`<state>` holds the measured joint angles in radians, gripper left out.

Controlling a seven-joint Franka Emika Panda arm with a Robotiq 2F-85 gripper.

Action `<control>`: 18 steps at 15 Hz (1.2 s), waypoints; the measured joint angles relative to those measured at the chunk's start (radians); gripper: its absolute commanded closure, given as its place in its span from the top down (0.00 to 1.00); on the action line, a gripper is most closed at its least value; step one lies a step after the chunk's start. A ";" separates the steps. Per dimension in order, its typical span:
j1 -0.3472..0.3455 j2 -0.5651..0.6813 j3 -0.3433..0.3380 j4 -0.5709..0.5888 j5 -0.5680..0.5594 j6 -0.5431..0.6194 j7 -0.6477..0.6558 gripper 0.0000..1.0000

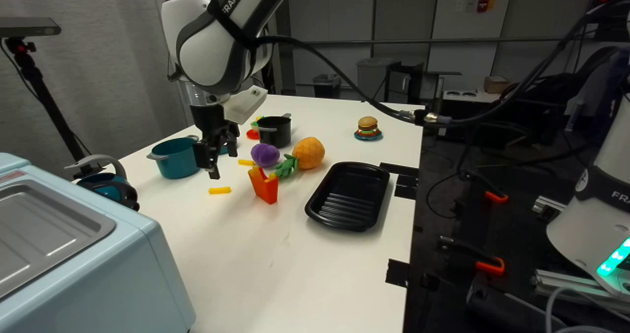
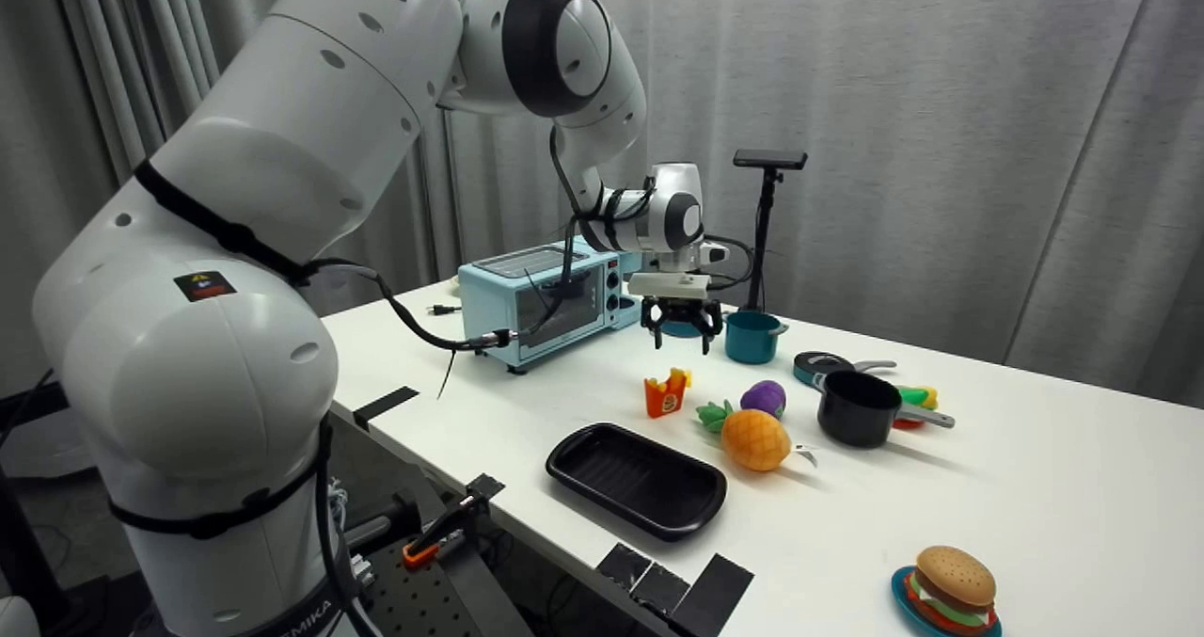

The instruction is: Pick up the plush potato fry and put it in the fries pack

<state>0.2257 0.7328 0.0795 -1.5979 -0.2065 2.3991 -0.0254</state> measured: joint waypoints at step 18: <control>0.001 0.201 -0.020 0.209 -0.008 -0.003 -0.045 1.00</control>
<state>0.2264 0.9339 0.0590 -1.3887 -0.2142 2.3960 -0.0699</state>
